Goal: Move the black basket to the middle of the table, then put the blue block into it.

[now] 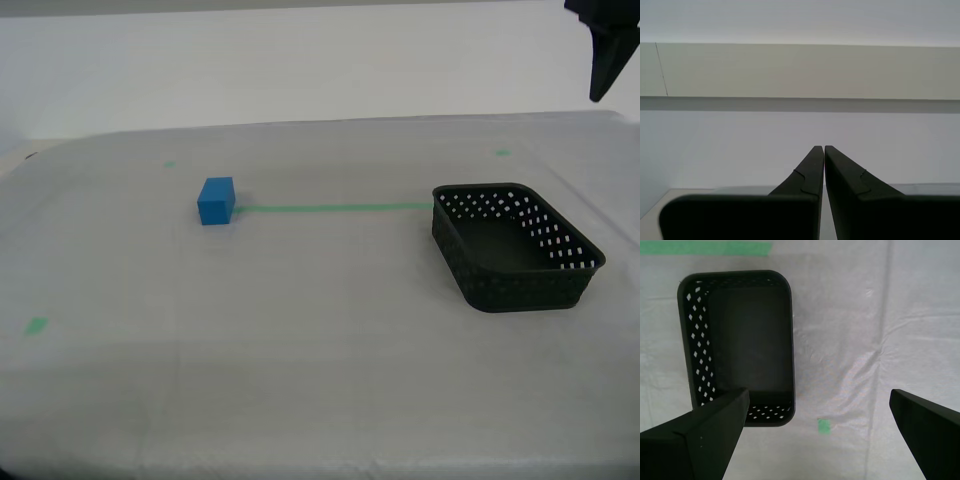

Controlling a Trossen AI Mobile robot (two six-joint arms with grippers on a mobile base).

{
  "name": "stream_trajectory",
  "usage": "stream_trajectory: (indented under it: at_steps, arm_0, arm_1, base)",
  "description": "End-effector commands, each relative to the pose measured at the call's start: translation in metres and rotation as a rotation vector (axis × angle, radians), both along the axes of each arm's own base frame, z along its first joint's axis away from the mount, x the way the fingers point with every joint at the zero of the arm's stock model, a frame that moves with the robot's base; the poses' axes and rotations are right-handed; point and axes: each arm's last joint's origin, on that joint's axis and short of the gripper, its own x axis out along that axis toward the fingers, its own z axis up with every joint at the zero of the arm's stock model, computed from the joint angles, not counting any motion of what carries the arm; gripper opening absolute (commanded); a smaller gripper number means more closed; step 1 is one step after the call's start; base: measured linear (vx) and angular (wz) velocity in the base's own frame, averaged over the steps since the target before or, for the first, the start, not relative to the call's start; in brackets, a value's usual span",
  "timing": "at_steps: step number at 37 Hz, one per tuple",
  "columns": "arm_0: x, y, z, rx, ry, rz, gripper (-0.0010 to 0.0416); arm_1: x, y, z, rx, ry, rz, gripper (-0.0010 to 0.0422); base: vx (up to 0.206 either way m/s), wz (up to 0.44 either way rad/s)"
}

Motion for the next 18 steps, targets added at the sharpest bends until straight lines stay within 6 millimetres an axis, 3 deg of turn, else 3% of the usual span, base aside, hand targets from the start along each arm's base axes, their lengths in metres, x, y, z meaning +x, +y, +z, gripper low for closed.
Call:
stream_trajectory:
  at_steps: [1, 18]
  arm_0:
    - [0.0, 0.002, -0.01, -0.004, -0.004, -0.001, 0.0394]
    - [-0.006, 0.015, -0.04, 0.002, -0.004, 0.042, 0.0394]
  arm_1:
    - [0.0, 0.0, 0.001, 0.002, -0.006, 0.0, 0.0]
    - [0.0, 0.0, 0.001, 0.002, -0.006, 0.0, 0.0]
  base:
    - [0.0, 0.0]
    - [0.0, 0.0]
